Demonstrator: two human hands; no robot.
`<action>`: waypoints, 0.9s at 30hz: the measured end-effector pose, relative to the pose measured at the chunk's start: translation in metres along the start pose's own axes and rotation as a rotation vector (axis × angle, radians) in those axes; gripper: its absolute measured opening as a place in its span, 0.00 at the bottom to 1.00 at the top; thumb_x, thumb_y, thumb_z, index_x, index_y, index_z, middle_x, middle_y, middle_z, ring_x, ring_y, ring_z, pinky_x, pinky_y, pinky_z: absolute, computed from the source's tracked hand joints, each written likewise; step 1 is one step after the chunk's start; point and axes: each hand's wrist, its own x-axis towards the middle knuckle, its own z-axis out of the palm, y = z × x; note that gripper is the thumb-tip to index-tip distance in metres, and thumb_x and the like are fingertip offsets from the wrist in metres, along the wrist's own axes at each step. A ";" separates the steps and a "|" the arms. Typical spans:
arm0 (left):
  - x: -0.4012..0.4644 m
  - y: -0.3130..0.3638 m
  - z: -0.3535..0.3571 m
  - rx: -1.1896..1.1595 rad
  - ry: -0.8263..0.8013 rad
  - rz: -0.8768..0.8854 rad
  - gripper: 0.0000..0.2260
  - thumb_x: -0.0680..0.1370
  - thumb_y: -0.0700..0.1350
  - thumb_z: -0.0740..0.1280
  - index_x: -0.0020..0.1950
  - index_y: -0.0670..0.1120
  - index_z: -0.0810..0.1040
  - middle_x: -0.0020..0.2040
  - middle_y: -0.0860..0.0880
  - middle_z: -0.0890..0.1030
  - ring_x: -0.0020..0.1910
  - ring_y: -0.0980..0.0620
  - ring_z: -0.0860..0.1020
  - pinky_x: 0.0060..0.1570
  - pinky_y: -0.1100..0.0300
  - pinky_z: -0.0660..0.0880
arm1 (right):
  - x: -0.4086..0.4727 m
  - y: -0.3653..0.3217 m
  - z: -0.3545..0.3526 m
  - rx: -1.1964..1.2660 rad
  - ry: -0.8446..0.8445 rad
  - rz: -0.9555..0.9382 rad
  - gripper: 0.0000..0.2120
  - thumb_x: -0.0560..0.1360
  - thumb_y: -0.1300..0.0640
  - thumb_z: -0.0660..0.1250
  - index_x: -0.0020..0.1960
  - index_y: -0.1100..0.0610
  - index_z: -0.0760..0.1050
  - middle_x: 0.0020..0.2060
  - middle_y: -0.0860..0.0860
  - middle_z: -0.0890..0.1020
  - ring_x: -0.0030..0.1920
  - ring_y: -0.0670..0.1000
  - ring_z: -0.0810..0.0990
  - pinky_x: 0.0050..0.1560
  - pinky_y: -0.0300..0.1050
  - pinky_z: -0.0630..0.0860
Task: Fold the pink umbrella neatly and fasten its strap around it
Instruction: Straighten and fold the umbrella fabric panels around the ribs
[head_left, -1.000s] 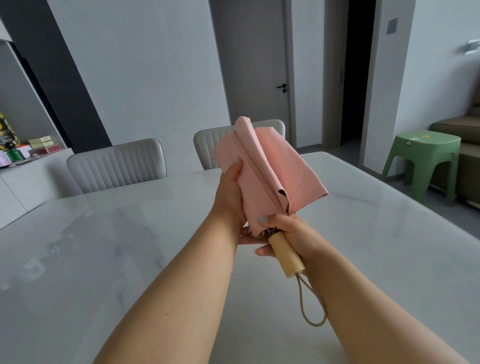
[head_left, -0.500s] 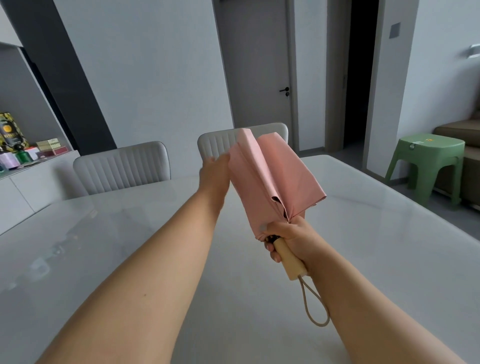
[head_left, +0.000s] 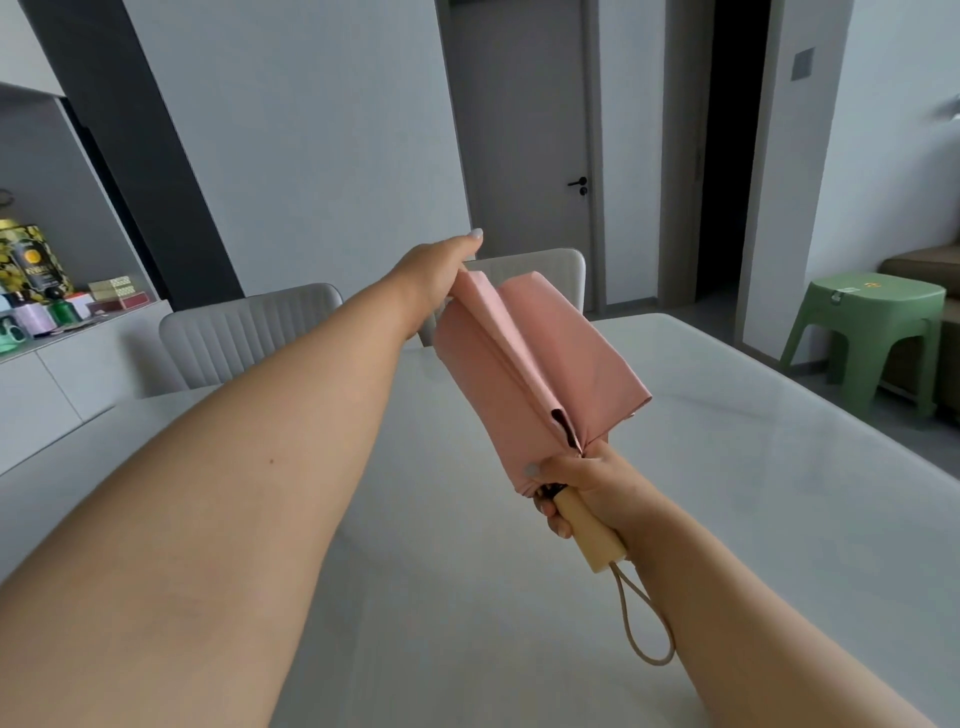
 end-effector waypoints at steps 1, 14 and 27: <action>0.000 0.003 -0.001 -0.058 -0.005 -0.008 0.20 0.76 0.64 0.61 0.38 0.48 0.75 0.40 0.50 0.79 0.44 0.51 0.77 0.50 0.54 0.67 | 0.000 0.000 0.000 0.009 -0.005 0.007 0.12 0.64 0.63 0.70 0.45 0.65 0.73 0.32 0.59 0.74 0.24 0.52 0.72 0.23 0.41 0.70; -0.002 0.006 -0.015 0.049 -0.093 -0.037 0.11 0.71 0.44 0.71 0.52 0.44 0.81 0.47 0.47 0.78 0.44 0.51 0.74 0.40 0.59 0.67 | 0.000 0.002 0.001 -0.024 -0.077 -0.007 0.10 0.64 0.63 0.70 0.43 0.65 0.73 0.33 0.60 0.74 0.26 0.53 0.72 0.24 0.41 0.70; -0.004 0.005 -0.021 -0.295 0.053 -0.013 0.04 0.75 0.40 0.70 0.45 0.49 0.80 0.38 0.51 0.76 0.37 0.53 0.74 0.46 0.57 0.71 | 0.001 0.003 0.001 -0.031 -0.097 -0.045 0.12 0.64 0.64 0.68 0.46 0.64 0.72 0.31 0.59 0.75 0.26 0.53 0.72 0.23 0.41 0.70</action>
